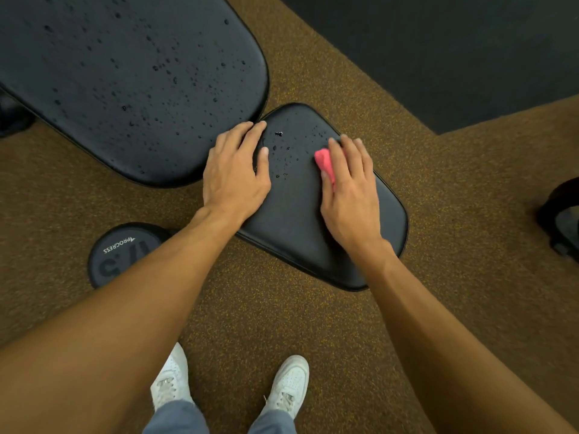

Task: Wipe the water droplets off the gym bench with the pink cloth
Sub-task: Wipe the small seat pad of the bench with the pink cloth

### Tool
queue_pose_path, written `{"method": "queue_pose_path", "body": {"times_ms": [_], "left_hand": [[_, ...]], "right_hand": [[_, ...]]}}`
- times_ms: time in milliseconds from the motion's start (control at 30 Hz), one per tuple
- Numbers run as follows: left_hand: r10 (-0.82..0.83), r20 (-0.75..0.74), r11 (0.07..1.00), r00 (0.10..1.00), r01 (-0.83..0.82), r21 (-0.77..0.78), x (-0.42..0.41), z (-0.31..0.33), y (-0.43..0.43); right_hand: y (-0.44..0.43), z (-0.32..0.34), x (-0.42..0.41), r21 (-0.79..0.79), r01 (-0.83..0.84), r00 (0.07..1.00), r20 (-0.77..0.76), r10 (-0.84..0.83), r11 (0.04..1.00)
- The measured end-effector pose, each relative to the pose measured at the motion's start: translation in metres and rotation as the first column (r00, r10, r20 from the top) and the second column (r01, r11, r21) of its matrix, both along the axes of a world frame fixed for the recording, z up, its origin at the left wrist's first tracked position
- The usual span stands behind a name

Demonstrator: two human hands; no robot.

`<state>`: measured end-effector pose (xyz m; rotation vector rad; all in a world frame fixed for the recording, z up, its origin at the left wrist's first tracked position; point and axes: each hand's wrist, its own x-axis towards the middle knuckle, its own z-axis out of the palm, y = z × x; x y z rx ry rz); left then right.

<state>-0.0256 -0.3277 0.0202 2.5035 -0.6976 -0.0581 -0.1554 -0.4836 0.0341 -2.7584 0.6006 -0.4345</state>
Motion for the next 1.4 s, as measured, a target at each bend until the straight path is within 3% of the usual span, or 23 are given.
{"method": "queue_pose_path", "body": {"times_ms": [100,233,433,633,833,1067,1233,1400], "left_hand": [[0.031,0.038,0.999,0.999,-0.033,0.042,0.001,-0.001,-0.01],[0.048,0.05,0.999,0.998,-0.048,-0.002,0.0,-0.008,-0.007],[0.062,0.038,0.997,0.997,-0.06,-0.049,0.0,-0.011,-0.006],[0.075,0.03,0.995,0.997,-0.073,-0.063,0.0,-0.012,-0.006],[0.067,0.02,0.996,0.998,-0.065,-0.064,-0.001,-0.011,-0.005],[0.05,0.018,0.998,0.999,-0.05,-0.029,-0.001,-0.009,-0.003],[0.062,0.078,0.994,0.995,-0.069,0.085,-0.008,-0.008,0.0],[0.098,0.069,0.994,0.993,-0.101,0.045,-0.01,-0.009,0.001]], "right_hand": [[-0.001,-0.005,0.027,-0.008,-0.009,1.0,0.008,0.009,1.0],[-0.008,-0.001,0.011,-0.019,-0.222,0.975,0.013,0.222,0.975],[-0.023,-0.003,0.029,0.014,0.029,0.998,0.06,-0.03,0.999],[-0.014,-0.002,0.019,-0.006,-0.187,0.981,0.05,0.187,0.982],[-0.019,-0.005,0.049,0.011,0.01,0.997,0.081,-0.011,1.0],[-0.012,0.001,0.025,0.007,-0.216,0.976,-0.032,0.216,0.976],[-0.003,0.006,0.014,0.056,-0.122,0.992,-0.018,0.123,0.991],[-0.005,-0.004,0.035,0.011,-0.058,0.998,-0.006,0.058,0.998]]}}
